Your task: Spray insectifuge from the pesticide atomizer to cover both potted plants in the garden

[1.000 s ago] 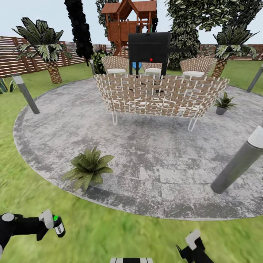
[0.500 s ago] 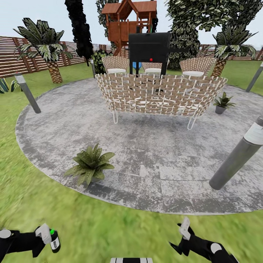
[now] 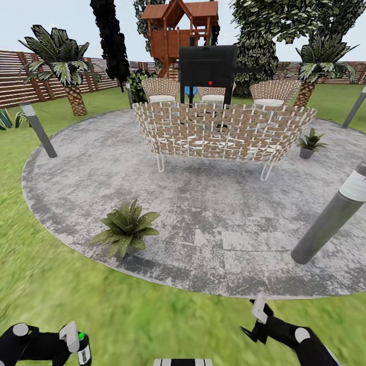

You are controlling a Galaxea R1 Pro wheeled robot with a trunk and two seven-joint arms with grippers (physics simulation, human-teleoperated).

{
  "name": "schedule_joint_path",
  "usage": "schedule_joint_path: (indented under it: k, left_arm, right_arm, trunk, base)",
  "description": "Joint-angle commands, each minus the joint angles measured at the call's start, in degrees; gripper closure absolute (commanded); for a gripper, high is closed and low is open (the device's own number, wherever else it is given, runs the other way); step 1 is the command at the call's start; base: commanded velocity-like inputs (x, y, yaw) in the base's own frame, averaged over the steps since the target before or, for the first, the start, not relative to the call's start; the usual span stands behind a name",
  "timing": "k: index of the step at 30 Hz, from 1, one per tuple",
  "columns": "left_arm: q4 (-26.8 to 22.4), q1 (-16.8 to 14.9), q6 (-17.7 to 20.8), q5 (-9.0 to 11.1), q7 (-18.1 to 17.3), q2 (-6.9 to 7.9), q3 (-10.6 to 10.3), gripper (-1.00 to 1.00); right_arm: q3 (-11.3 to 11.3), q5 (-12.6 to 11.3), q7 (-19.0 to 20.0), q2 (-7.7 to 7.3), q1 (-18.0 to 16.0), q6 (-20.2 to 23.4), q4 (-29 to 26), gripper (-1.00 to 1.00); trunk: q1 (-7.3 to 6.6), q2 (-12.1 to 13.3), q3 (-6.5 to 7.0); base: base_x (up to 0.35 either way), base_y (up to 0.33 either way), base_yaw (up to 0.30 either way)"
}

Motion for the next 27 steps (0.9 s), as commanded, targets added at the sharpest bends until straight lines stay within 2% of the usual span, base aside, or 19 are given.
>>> schedule_joint_path:
  k: [1,3,6,8,11,12,15,16,18,21,22,27]
  left_arm:
    - [-0.02,-1.43,0.09,-0.76,-0.27,-0.08,-1.53,1.00]
    - [0.03,-4.15,1.90,-0.99,-0.34,-0.13,-3.33,1.00]
    - [-0.01,-7.27,4.85,-1.06,-0.46,-0.79,-4.36,1.00]
    - [-0.03,-10.65,5.83,-1.22,-1.22,-2.11,-6.00,1.00]
    - [-0.01,-14.62,8.83,-1.33,-2.30,-5.44,-8.77,1.00]
    - [0.00,-15.40,9.73,-1.32,-2.38,-6.13,-9.46,1.00]
    - [0.04,-18.69,11.97,-1.28,-2.50,-8.73,-13.45,1.00]
    - [0.05,-19.67,13.06,-1.29,-2.53,-10.45,-14.59,1.00]
    - [0.05,-20.85,14.37,-1.34,-2.79,-11.94,-15.34,1.00]
    - [0.05,-22.88,15.16,-1.39,-5.20,-12.63,-17.39,1.00]
    - [0.05,-23.17,15.26,-1.37,-5.68,-12.72,-17.82,1.00]
    - [0.22,-23.46,15.40,-1.47,-5.71,-12.81,-18.13,1.00]
  right_arm:
    - [2.55,0.32,0.24,0.12,-0.06,-0.23,-0.97,-1.00]
    - [5.90,0.22,0.27,0.16,-0.21,0.69,-1.85,-1.00]
    - [7.76,0.19,0.38,0.39,-1.56,3.16,-2.97,-1.00]
    - [10.51,0.18,1.62,1.58,-3.56,5.35,-5.19,-1.00]
    - [14.66,0.10,5.31,4.21,-6.82,10.04,-9.11,-1.00]
    - [15.19,0.10,6.19,4.93,-7.80,10.89,-9.66,-1.00]
    - [16.12,0.02,9.51,8.41,-13.05,12.57,-10.11,-1.00]
    - [16.21,0.01,10.29,10.22,-15.02,12.82,-10.05,-1.00]
    - [16.28,0.00,11.48,11.96,-16.98,14.67,-10.05,-1.00]
    - [16.34,0.00,15.45,12.38,-19.82,19.04,-10.42,-1.00]
    - [16.33,0.00,16.34,12.38,-20.48,19.67,-10.48,1.00]
    - [16.30,-0.66,17.48,12.38,-21.39,20.32,-10.30,1.00]
  trunk:
    - [-0.01,-0.02,-0.05]
    - [-0.01,-0.02,-0.05]
    - [-0.01,-0.02,-0.05]
    - [-0.01,-0.02,-0.05]
    - [-0.01,-0.02,-0.05]
    - [-0.01,-0.02,-0.05]
    - [-0.01,-0.02,-0.05]
    - [-0.01,-0.02,-0.05]
    - [-0.01,-0.02,-0.05]
    - [-0.01,-0.02,-0.05]
    - [-0.01,-0.02,-0.05]
    - [-0.01,-0.02,-0.05]
  base:
    - [0.000,0.000,0.000]
    - [0.000,0.000,0.000]
    - [0.000,0.000,0.000]
    - [0.000,0.000,0.000]
    - [0.000,0.000,0.000]
    - [0.000,0.000,0.000]
    - [0.000,0.000,0.000]
    - [0.000,0.000,0.000]
    - [0.000,0.000,0.000]
    - [0.000,0.000,0.000]
    - [0.000,0.000,0.000]
    - [0.000,0.000,0.000]
